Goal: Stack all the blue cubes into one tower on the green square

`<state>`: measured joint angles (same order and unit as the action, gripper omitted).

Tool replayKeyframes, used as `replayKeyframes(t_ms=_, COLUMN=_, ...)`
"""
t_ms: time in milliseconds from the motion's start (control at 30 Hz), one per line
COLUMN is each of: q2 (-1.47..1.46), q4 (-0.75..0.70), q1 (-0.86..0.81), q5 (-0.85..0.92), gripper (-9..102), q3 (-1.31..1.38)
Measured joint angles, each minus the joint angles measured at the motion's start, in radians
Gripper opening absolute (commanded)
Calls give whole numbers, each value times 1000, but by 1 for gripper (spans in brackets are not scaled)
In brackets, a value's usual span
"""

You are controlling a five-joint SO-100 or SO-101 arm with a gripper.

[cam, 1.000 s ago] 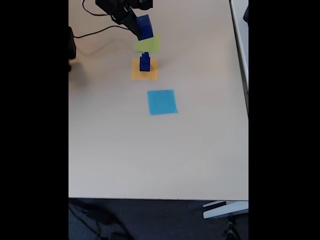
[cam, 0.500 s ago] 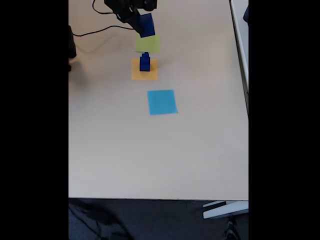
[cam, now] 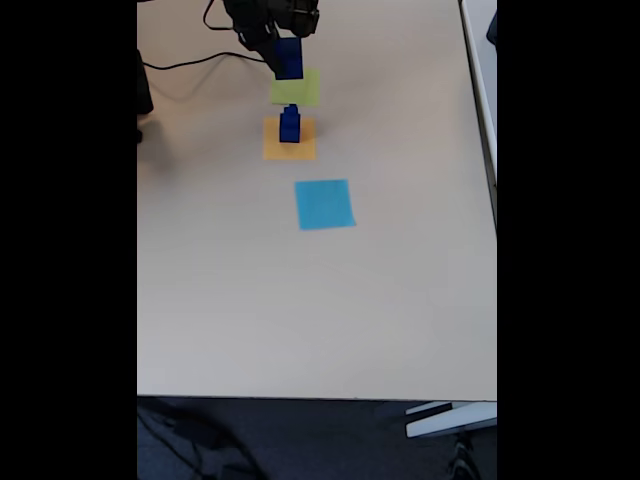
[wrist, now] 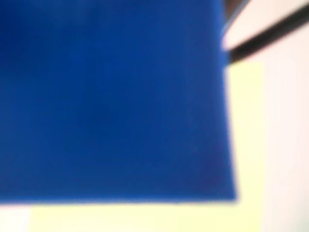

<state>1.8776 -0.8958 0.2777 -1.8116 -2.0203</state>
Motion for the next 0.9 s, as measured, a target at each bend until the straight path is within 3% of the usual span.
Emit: replayKeyframes(t_ms=900, q2=-330, q4=32, q1=52, q5=-71, gripper=0, q3=207)
